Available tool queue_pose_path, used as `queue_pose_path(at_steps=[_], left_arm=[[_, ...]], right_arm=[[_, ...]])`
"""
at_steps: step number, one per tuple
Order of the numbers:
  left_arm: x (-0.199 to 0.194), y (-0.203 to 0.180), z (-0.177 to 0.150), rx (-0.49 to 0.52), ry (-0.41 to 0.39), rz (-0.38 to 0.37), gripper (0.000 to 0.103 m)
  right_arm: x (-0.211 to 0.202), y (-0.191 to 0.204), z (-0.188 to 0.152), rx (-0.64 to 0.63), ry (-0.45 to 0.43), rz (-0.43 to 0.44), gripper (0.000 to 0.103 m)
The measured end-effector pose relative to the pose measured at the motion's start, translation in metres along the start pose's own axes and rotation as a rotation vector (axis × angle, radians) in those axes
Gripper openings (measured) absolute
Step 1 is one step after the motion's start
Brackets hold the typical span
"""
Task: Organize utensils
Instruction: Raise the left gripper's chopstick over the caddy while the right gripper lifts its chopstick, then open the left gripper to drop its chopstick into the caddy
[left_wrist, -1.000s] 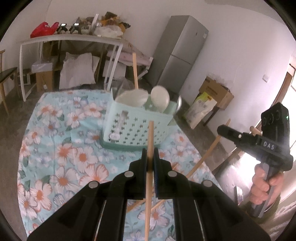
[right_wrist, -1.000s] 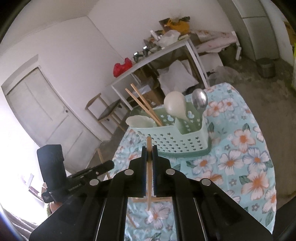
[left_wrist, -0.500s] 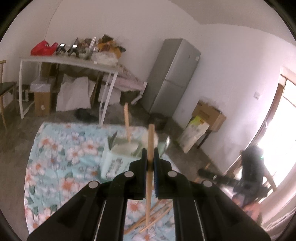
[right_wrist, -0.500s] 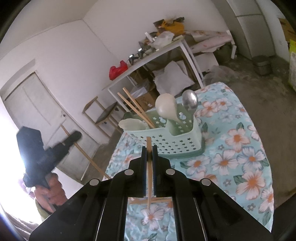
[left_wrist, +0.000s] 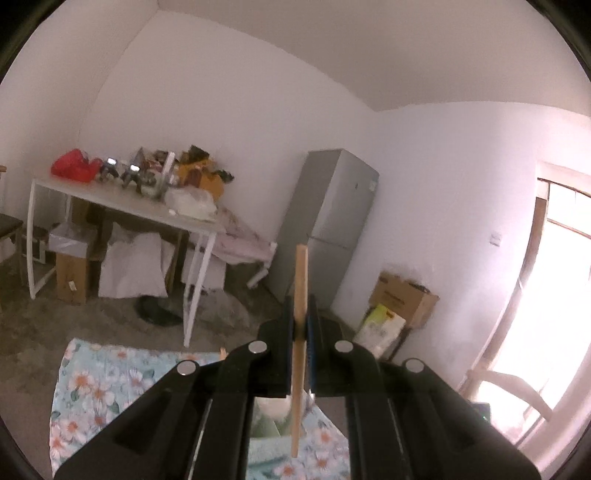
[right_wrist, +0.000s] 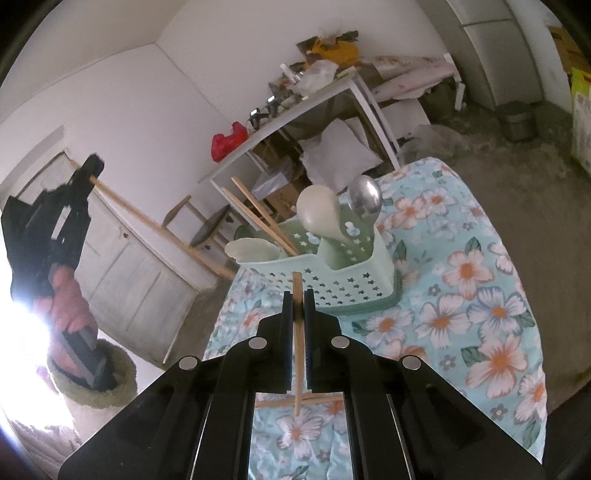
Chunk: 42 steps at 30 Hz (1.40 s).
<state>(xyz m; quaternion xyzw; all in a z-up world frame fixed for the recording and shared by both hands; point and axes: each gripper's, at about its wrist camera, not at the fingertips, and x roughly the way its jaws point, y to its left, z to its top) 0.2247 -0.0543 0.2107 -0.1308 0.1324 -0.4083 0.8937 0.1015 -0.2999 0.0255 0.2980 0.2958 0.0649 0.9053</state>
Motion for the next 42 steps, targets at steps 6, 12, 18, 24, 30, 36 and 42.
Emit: queue_pose_path(at_steps=[6, 12, 18, 24, 30, 36, 42], left_arm=[[0.031, 0.005, -0.012, 0.015, -0.055, 0.055, 0.005], [0.063, 0.014, -0.041, 0.028, -0.052, 0.084, 0.005], [0.087, 0.026, -0.080, 0.019, 0.030, 0.099, 0.007], [0.066, 0.031, -0.091, 0.007, 0.031, 0.122, 0.048], [0.034, 0.033, -0.090, 0.027, 0.026, 0.164, 0.068], [0.004, 0.049, -0.107, 0.000, 0.112, 0.238, 0.080], [-0.024, 0.059, -0.135, -0.028, 0.196, 0.304, 0.085]], right_arm=[[0.001, 0.000, 0.000, 0.000, 0.001, 0.000, 0.004], [0.003, -0.001, 0.000, 0.004, 0.008, 0.000, 0.004], [0.002, -0.003, 0.000, 0.009, 0.008, -0.007, 0.004], [0.000, -0.003, 0.000, 0.005, 0.002, -0.020, 0.004], [-0.004, -0.001, 0.004, -0.005, -0.013, -0.025, 0.004], [-0.014, 0.009, 0.017, -0.049, -0.053, -0.028, 0.004], [-0.031, 0.037, 0.053, -0.164, -0.167, -0.037, 0.004]])
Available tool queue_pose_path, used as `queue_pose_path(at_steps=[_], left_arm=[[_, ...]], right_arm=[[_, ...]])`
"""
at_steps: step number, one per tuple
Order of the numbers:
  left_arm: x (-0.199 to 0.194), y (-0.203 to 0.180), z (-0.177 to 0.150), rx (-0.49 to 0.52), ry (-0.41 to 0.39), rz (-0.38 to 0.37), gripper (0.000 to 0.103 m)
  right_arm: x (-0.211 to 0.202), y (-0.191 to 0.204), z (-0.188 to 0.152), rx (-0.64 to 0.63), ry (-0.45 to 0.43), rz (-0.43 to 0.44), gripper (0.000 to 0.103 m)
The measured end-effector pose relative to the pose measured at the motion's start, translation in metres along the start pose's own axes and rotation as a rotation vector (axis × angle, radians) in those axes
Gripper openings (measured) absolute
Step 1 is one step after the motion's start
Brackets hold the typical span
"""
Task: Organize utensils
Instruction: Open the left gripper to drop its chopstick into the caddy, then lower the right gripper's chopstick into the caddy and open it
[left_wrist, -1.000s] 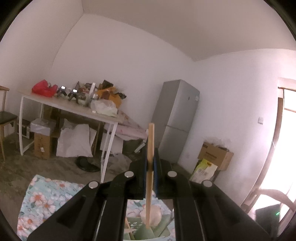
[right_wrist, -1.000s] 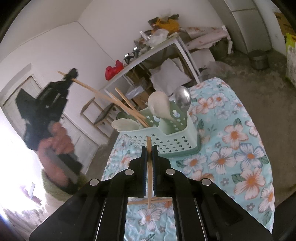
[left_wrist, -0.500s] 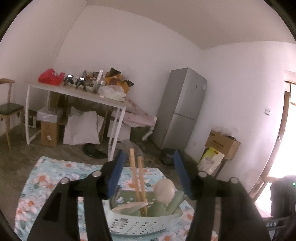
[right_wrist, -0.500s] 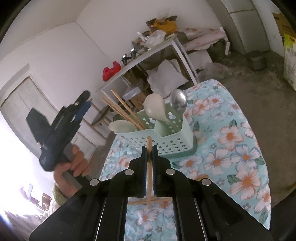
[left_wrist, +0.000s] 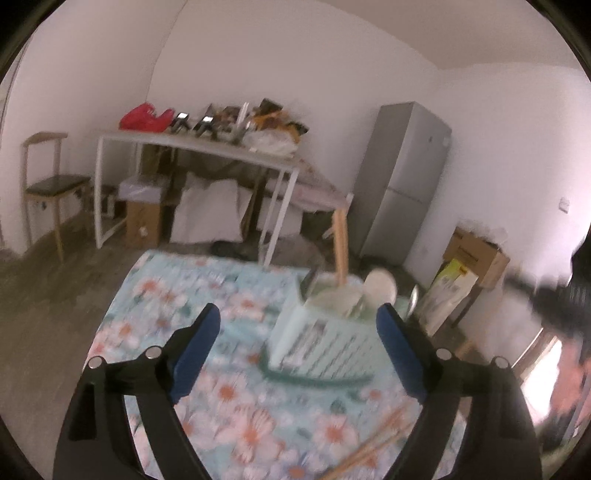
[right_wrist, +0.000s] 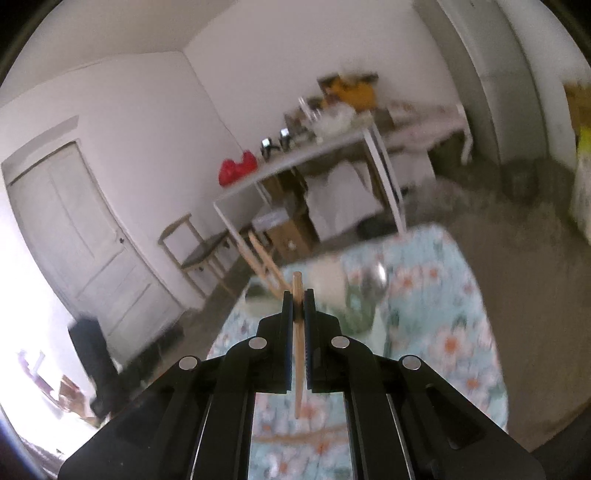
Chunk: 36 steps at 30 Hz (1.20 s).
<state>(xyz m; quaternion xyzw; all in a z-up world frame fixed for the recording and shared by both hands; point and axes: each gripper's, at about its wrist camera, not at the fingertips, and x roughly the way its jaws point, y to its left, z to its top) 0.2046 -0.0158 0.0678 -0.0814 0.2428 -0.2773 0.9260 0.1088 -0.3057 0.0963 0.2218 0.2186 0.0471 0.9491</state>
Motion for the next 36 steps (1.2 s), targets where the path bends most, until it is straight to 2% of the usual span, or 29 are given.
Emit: queue_pose_path(at_steps=[5, 10, 18, 27, 32, 36], left_arm=[[-0.012, 0.006, -0.025, 0.014, 0.044, 0.040, 0.090], [-0.023, 0.008, -0.041, 0.020, 0.060, 0.055, 0.094], [-0.028, 0.009, -0.045, 0.029, 0.060, 0.074, 0.096], [-0.024, 0.015, -0.046, 0.000, 0.074, 0.079, 0.096], [-0.023, 0.018, -0.047, -0.009, 0.079, 0.088, 0.096], [-0.023, 0.020, -0.048, -0.011, 0.083, 0.100, 0.096]], right_arm=[[-0.002, 0.019, 0.037, -0.095, -0.118, -0.007, 0.004], [0.015, 0.030, 0.061, -0.154, -0.173, -0.014, 0.004], [0.059, 0.029, 0.069, -0.169, -0.146, -0.013, 0.004], [0.057, 0.035, 0.083, -0.182, -0.181, 0.008, 0.004], [0.068, 0.034, 0.079, -0.192, -0.174, -0.004, 0.004], [0.088, 0.029, 0.063, -0.209, -0.146, -0.004, 0.004]])
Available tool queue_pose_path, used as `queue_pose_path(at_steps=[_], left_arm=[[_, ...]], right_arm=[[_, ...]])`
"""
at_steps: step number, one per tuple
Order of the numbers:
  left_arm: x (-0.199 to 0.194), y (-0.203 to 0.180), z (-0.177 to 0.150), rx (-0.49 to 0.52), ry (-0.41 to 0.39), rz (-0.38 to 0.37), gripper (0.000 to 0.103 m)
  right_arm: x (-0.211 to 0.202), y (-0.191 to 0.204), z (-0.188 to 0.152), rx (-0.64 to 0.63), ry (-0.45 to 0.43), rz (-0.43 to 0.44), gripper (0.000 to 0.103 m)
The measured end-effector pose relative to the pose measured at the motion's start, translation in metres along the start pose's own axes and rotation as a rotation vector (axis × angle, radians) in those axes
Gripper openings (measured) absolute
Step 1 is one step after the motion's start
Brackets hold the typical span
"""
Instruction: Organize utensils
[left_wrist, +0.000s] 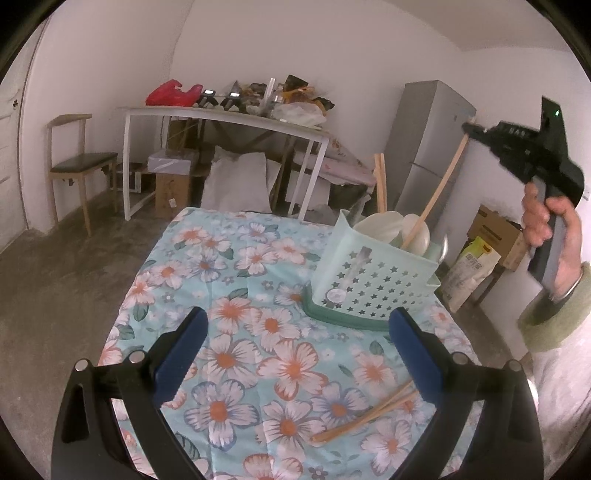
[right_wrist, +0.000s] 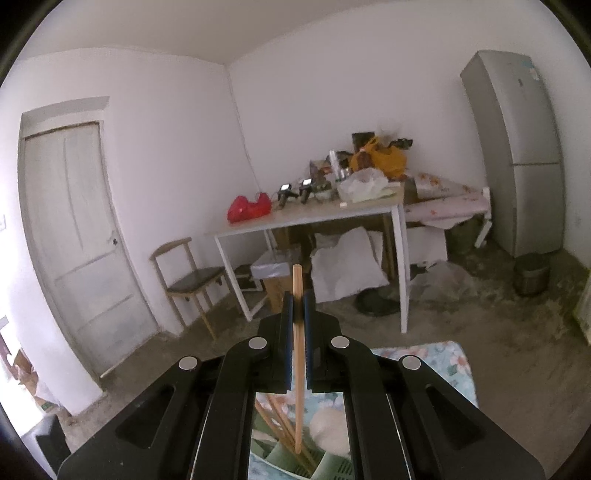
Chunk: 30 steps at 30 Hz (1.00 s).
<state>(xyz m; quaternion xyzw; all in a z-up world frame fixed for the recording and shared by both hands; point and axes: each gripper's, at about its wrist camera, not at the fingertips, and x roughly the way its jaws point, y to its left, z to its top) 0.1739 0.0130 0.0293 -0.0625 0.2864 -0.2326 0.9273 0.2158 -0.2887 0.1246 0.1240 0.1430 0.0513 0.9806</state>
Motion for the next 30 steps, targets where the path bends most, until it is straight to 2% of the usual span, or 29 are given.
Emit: queue_pose_path(at_steps=[3, 5, 6, 7, 15, 21, 24, 30], left_arm=[[0.002, 0.001, -0.001, -0.008, 0.007, 0.005, 0.096], [0.003, 0.002, -0.001, -0.012, 0.010, 0.006, 0.096], [0.003, 0.001, -0.002, -0.012, 0.010, 0.006, 0.096], [0.002, 0.001, -0.002, -0.010, 0.009, 0.006, 0.096], [0.004, 0.002, -0.003, -0.011, 0.012, 0.018, 0.097], [-0.003, 0.003, -0.004, -0.028, 0.000, 0.026, 0.097], [-0.008, 0.003, -0.004, -0.032, -0.008, 0.031, 0.097], [-0.023, 0.003, -0.005, -0.047, -0.039, 0.040, 0.097]], right_arm=[[0.023, -0.007, -0.017, -0.019, 0.098, 0.011, 0.007], [0.033, -0.011, -0.024, -0.029, 0.154, -0.012, 0.021], [0.034, -0.016, -0.027, -0.028, 0.158, -0.035, 0.035], [0.031, -0.019, -0.026, -0.023, 0.147, -0.040, 0.044], [-0.021, -0.033, -0.008, 0.028, 0.019, -0.059, 0.059], [-0.071, -0.038, -0.012, 0.060, -0.050, -0.068, 0.064], [-0.083, -0.035, -0.016, 0.058, -0.045, -0.069, 0.066], [-0.089, -0.028, -0.031, 0.050, 0.031, -0.067, 0.070]])
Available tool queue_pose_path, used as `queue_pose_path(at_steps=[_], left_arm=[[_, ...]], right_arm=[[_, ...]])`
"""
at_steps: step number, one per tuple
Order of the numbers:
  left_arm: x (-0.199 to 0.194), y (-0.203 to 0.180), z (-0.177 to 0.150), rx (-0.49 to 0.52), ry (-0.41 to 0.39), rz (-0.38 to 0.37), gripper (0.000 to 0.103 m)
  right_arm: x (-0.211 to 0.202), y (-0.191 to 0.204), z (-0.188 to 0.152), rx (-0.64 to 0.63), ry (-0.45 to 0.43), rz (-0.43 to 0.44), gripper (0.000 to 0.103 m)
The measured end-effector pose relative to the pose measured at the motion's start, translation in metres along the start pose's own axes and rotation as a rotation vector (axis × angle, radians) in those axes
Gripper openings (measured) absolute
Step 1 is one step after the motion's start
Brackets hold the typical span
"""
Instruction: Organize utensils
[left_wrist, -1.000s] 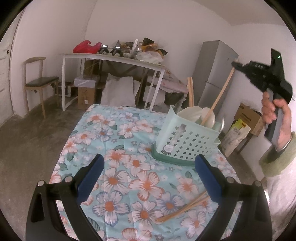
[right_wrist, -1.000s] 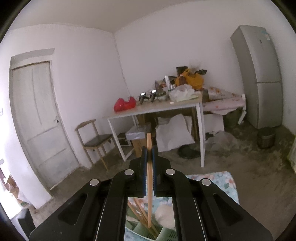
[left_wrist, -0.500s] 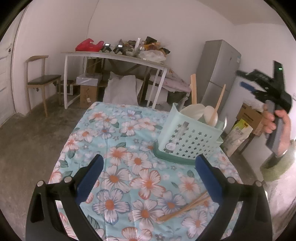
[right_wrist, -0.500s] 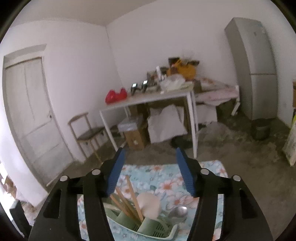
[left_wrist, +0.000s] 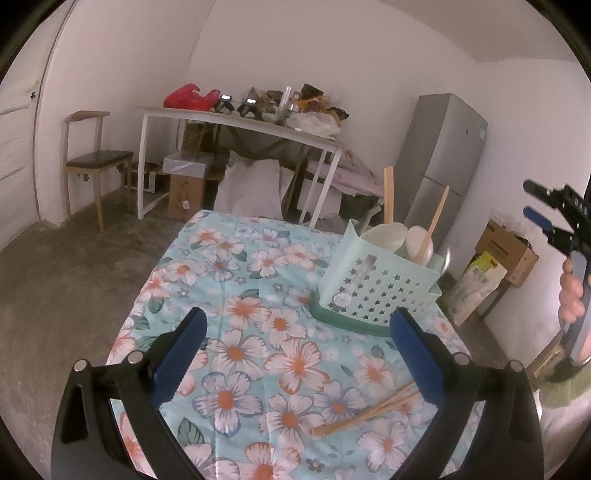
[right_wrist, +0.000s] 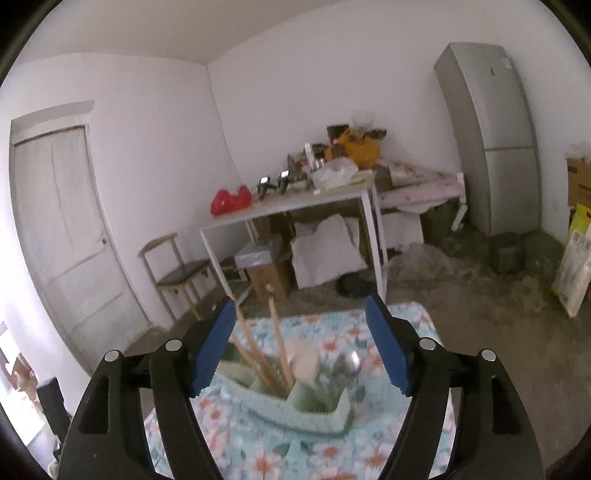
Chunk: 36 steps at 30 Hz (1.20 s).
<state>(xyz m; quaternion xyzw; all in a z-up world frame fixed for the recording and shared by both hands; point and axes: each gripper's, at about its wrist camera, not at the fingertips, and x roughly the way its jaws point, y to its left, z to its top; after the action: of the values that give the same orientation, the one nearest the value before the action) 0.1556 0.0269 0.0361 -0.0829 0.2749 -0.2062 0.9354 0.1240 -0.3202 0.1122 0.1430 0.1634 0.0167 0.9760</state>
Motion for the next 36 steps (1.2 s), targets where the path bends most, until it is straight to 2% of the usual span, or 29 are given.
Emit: queue_pose_path(at_steps=[8, 36], left_arm=[[-0.012, 0.004, -0.001, -0.018, -0.006, 0.021, 0.097], [-0.017, 0.011, 0.001, -0.027, -0.013, 0.031, 0.097]], right_arm=[[0.007, 0.001, -0.015, 0.034, 0.067, 0.003, 0.071], [0.009, 0.011, -0.017, 0.019, 0.094, 0.015, 0.072]])
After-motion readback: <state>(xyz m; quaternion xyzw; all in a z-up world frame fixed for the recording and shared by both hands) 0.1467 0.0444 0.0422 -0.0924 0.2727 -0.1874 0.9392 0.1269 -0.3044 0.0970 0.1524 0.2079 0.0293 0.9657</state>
